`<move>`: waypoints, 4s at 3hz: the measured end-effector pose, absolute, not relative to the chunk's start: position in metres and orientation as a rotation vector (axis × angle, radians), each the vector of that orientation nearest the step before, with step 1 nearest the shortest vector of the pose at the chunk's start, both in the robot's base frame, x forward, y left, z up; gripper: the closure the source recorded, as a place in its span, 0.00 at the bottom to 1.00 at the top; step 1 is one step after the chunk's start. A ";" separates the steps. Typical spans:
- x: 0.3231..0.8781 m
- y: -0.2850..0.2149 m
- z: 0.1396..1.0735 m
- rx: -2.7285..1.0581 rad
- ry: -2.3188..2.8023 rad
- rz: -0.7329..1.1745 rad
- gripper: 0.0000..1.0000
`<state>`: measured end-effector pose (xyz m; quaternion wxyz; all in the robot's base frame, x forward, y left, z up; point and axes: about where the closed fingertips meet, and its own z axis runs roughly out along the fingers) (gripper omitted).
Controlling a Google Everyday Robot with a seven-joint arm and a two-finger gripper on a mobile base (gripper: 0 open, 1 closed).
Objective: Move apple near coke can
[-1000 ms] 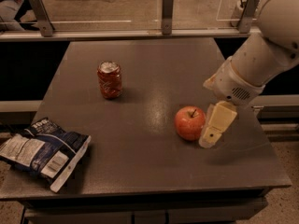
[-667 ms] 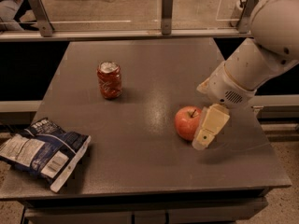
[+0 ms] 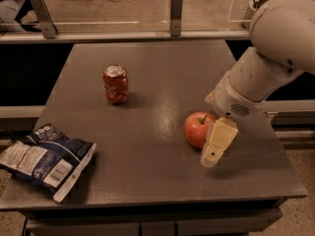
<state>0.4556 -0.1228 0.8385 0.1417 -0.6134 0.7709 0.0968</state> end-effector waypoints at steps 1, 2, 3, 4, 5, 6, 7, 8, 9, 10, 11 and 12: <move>0.456 -0.124 0.837 -1.773 2.229 0.273 0.00; 0.455 -0.123 0.837 -1.776 2.228 0.272 0.19; 0.455 -0.122 0.837 -1.778 2.227 0.271 0.41; 0.454 -0.121 0.837 -1.781 2.226 0.271 0.65; 0.454 -0.121 0.837 -1.783 2.225 0.270 0.88; 0.458 -0.118 0.841 -1.792 2.211 0.273 1.00; 0.480 -0.111 0.855 -1.783 2.161 0.300 1.00; 0.513 -0.098 0.866 -1.774 2.111 0.348 1.00; 0.546 -0.073 0.862 -1.779 2.054 0.404 1.00; 0.568 -0.033 0.859 -1.807 1.974 0.475 1.00; 0.570 0.004 0.864 -1.873 1.891 0.513 1.00; 0.567 0.027 0.863 -1.955 1.879 0.502 0.82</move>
Offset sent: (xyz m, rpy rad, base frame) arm -0.0001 -0.0010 -0.0013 -0.0063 0.0005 -0.0008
